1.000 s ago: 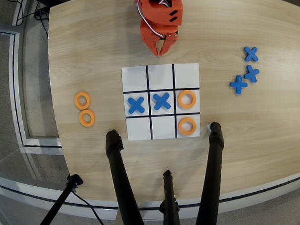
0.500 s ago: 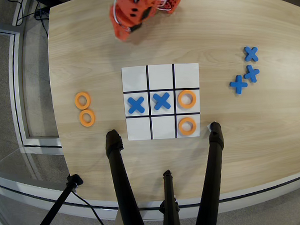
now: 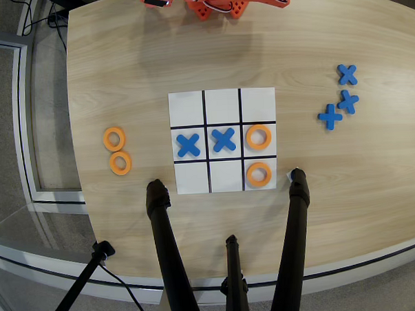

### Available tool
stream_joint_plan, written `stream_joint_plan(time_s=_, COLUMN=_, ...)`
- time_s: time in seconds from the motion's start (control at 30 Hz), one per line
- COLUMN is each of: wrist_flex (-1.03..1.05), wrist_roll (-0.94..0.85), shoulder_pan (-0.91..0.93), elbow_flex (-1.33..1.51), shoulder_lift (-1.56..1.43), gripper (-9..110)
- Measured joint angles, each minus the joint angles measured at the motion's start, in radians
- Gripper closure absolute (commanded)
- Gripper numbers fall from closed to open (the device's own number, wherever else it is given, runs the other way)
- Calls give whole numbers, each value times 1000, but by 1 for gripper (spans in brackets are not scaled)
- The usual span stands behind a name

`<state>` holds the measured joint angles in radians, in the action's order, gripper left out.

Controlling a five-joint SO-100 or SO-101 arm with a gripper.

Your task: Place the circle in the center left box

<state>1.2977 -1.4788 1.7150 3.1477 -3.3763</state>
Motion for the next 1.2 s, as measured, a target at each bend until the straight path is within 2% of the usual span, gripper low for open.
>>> stream_joint_plan(time_s=1.2, wrist_flex=0, wrist_roll=0, shoulder_pan=5, elbow_flex=0, shoulder_lift=0, gripper=101)
